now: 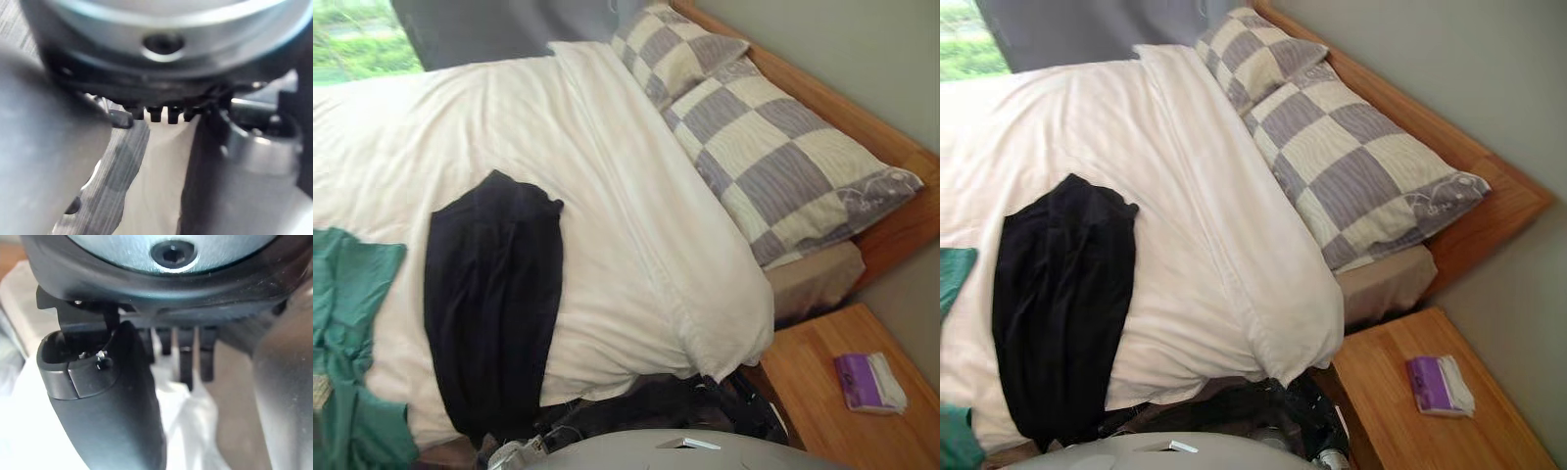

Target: Tidy up the quilt and then pick up the clothes from the bed and put them into the laundry hamper

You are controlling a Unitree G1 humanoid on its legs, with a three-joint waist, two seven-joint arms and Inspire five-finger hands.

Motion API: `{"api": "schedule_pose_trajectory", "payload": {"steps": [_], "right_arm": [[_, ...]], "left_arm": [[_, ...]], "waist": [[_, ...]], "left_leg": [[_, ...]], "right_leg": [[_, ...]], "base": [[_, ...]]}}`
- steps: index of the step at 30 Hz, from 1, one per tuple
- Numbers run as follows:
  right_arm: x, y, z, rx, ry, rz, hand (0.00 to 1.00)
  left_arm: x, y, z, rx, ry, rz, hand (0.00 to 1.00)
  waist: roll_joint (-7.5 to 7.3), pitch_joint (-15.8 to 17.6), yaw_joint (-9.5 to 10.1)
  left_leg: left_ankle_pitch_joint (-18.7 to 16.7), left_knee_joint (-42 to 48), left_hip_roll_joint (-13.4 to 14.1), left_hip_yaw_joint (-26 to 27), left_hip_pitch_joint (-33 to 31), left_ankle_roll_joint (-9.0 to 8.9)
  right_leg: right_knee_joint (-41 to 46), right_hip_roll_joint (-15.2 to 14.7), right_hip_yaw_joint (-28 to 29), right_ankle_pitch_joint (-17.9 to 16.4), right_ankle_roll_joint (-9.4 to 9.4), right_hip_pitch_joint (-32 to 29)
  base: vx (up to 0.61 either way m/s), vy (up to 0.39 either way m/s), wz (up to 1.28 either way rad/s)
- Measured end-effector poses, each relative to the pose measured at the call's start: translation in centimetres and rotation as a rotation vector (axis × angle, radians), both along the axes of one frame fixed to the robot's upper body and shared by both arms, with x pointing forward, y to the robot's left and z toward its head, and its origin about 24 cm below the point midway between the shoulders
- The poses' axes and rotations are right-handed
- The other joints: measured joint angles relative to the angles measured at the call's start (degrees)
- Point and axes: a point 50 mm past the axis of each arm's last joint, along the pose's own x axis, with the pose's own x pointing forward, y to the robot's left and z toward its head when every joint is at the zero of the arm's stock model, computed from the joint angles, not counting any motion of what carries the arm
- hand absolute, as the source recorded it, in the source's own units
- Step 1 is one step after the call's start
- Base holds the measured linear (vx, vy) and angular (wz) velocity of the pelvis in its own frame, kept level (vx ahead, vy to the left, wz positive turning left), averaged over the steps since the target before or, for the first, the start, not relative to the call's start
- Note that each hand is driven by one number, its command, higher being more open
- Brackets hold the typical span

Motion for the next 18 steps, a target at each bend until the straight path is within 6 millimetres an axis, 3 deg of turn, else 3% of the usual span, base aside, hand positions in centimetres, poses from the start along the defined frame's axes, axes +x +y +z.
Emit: {"api": "schedule_pose_trajectory", "payload": {"steps": [5,13,14,15,16,18], "right_arm": [[0.4,0.3,-0.6,-0.029,0.056,-0.016,1.0],[1.7,0.9,-1.3,-0.009,0.09,-0.044,1.0],[1.9,1.0,-1.3,-0.006,0.089,-0.041,1.0],[2.3,1.0,-1.2,-0.008,0.084,-0.039,1.0],[2.3,0.7,-1.2,-0.025,0.09,-0.051,1.0],[2.0,0.2,-1.1,-0.047,0.101,-0.078,1.0]], "left_arm": [[0.4,-0.6,-0.1,0.033,0.059,-0.112,1.0],[1.4,-0.1,0.2,0.078,0.023,-0.15,1.0],[1.7,0.1,0.3,0.092,0.008,-0.16,1.0],[2.7,0.4,0.6,0.119,-0.022,-0.188,1.0],[3.5,0.2,0.9,0.136,-0.046,-0.202,1.0],[4.1,0.0,1.2,0.158,-0.076,-0.237,1.0]], "waist": [[0.16,-0.8,0.47],[-1.09,0.1,1.74],[-1.41,0.7,1.69],[-1.56,2.4,1.63],[-0.7,3.6,1.49],[0.46,4.9,1.44]], "left_leg": [[0.2,0.0,-1.9,-6.2,-1.5,0.94],[-0.3,1.0,-3.3,-9.8,-1.5,1.75],[-1.4,3.5,-3.2,-10.0,-2.6,1.89],[-5.4,13.5,-2.0,-9.8,-6.8,2.16],[-8.3,24.2,0.1,-8.8,-11.8,2.41],[-9.1,32.1,1.5,-7.0,-15.0,2.53]], "right_leg": [[-0.1,-1.5,-5.2,-1.9,-0.09,2.2],[-2.1,-2.8,-8.5,-1.5,1.16,6.3],[-1.9,-3.0,-8.8,-1.4,1.3,6.6],[-0.5,-3.0,-9.8,-1.1,1.67,7.0],[2.1,-2.8,-11.4,-1.3,1.53,7.0],[6.8,-3.0,-13.2,-3.1,1.28,6.7]], "base": [[0.02,-0.003,0.6],[0.12,0.0,0.26],[0.07,-0.004,0.31],[0.01,0.014,0.55],[-0.02,0.038,0.63],[-0.07,0.071,0.7]]}}
